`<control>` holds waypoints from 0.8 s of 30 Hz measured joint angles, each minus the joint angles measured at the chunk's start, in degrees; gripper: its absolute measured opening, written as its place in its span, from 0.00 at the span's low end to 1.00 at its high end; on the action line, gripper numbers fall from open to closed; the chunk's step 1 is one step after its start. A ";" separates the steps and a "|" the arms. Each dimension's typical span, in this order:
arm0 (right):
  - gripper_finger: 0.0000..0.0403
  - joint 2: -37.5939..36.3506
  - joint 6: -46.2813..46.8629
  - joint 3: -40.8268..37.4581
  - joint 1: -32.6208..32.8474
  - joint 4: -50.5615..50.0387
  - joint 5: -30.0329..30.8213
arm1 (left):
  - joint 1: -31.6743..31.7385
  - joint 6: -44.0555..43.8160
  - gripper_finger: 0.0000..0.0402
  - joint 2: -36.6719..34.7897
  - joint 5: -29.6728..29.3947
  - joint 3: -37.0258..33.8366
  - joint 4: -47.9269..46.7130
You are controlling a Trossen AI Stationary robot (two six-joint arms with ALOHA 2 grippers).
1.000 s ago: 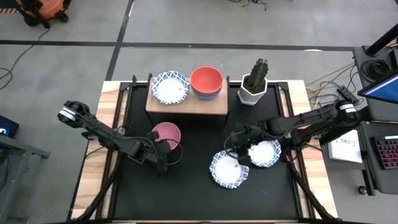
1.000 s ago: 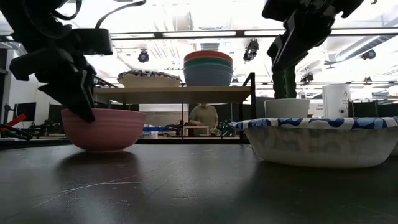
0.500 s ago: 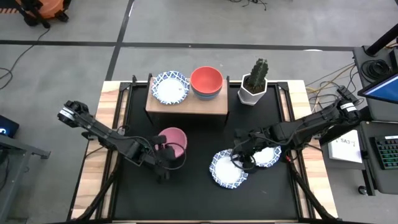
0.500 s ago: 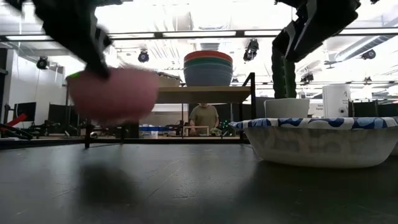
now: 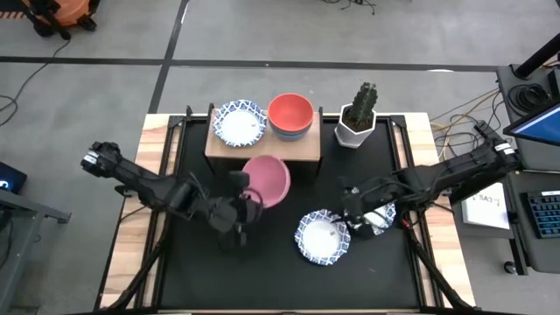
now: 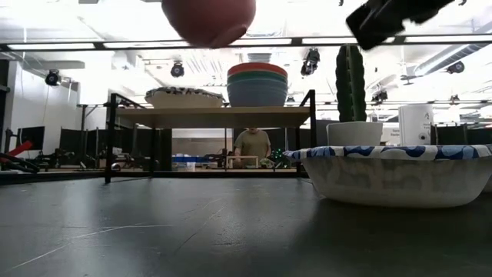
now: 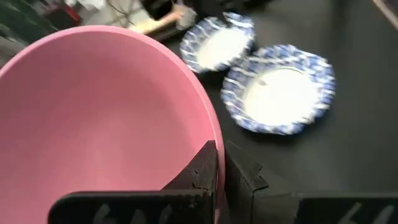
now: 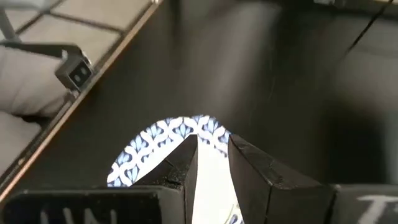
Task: Place and stack bowls onto a shelf
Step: Stack the pink bowl on top of the orange bowl on the shelf
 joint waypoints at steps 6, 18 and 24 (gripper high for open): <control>0.19 -5.96 -4.34 -0.11 0.00 0.17 0.01 | 8.38 11.17 0.00 0.00 0.00 4.33 0.38; 0.19 -7.57 -5.85 -0.13 0.00 -0.50 0.02 | 33.51 24.11 0.00 0.26 19.76 8.69 15.19; 0.19 -7.52 -5.93 -0.15 0.00 -0.55 0.02 | 42.03 18.57 0.00 2.93 27.43 7.79 16.72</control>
